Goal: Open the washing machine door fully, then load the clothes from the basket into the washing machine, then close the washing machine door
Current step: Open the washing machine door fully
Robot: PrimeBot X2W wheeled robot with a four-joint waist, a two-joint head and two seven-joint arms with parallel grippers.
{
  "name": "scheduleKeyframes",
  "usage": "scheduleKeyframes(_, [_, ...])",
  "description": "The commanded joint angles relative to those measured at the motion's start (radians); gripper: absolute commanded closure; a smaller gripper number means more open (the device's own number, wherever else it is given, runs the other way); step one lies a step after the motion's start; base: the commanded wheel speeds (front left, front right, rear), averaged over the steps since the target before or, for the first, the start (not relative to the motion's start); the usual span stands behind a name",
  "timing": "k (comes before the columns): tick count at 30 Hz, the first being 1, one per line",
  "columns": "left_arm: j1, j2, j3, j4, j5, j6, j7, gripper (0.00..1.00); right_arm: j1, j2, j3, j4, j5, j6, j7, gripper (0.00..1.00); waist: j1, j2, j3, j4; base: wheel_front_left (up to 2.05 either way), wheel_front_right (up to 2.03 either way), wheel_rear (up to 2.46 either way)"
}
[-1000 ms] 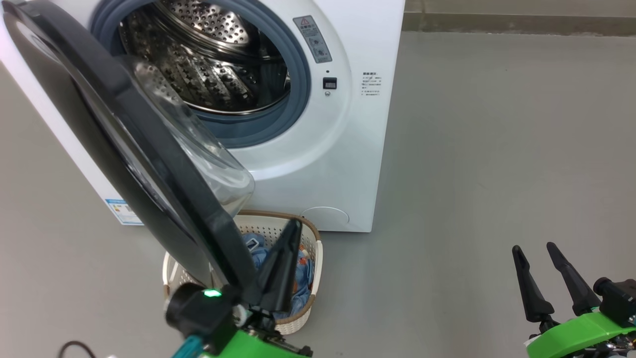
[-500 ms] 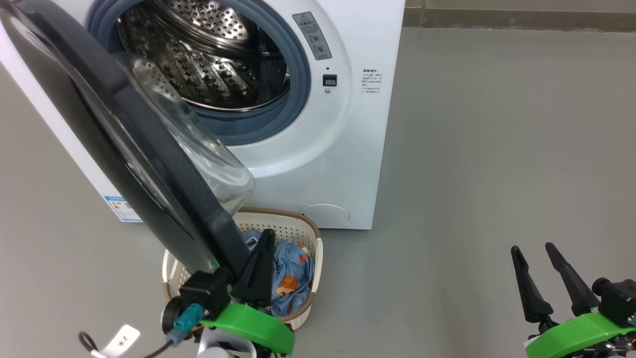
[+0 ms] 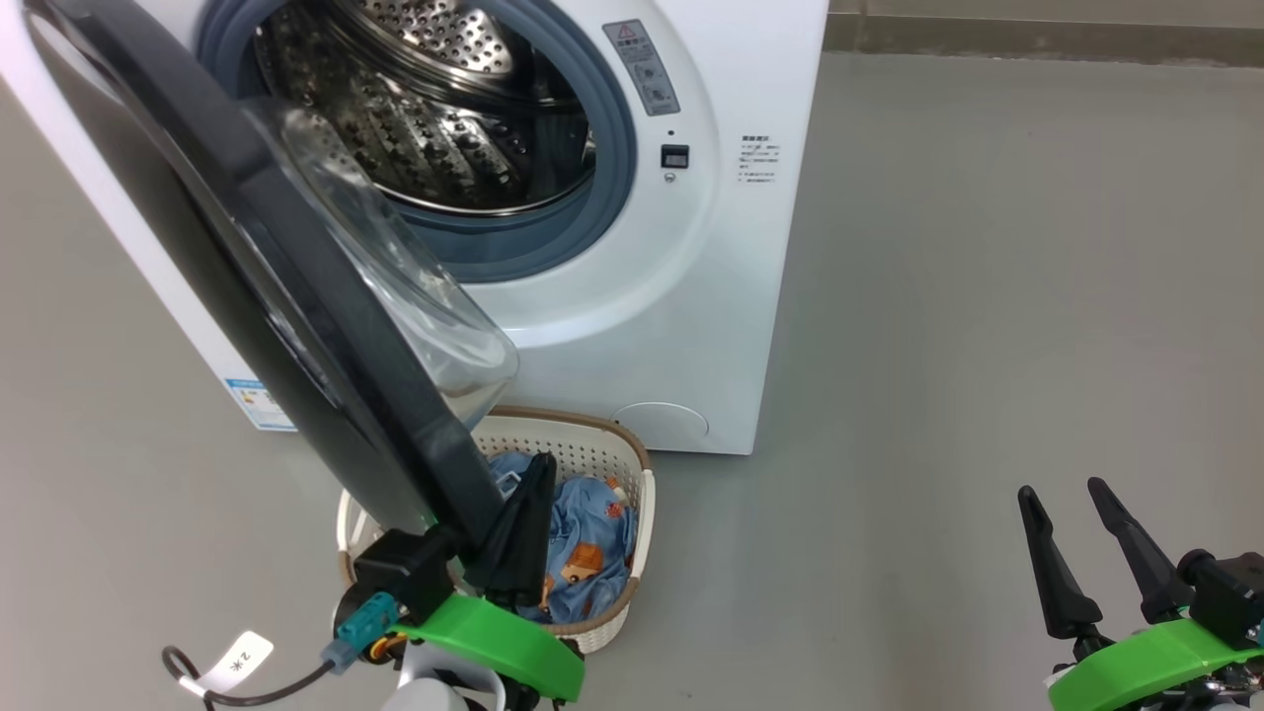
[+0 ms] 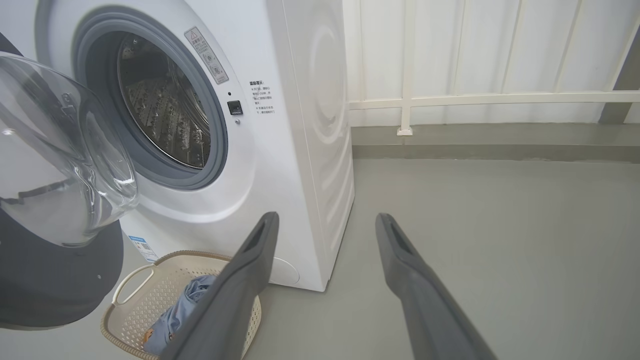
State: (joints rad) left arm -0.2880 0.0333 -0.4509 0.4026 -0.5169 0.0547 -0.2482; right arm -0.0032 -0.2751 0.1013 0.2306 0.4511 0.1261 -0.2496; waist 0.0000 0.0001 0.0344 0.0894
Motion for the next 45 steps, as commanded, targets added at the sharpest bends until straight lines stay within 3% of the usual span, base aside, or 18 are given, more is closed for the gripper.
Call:
scheduleKeyframes(1, [-0.041,0.017,0.052,-0.011,-0.003,0.009,-0.012,1.0,-0.005,-0.026,0.014,-0.029,-0.02,0.005,-0.012,0.0,0.0,-0.0001,0.001,0.006,0.0,0.0,0.0])
scheduleKeyframes(29, [0.109,0.02,0.14,-0.162,0.047,0.04,-0.013,1.0,0.002,-0.045,0.007,-0.052,-0.049,0.005,-0.012,0.0,0.0,-0.0001,0.022,0.166,0.0,0.0,0.0])
scheduleKeyframes(45, [0.161,0.089,0.238,-0.195,0.041,0.096,-0.014,1.0,0.003,-0.042,0.02,-0.054,-0.047,0.005,-0.012,0.0,0.0,-0.0001,0.031,0.24,0.0,0.0,0.0])
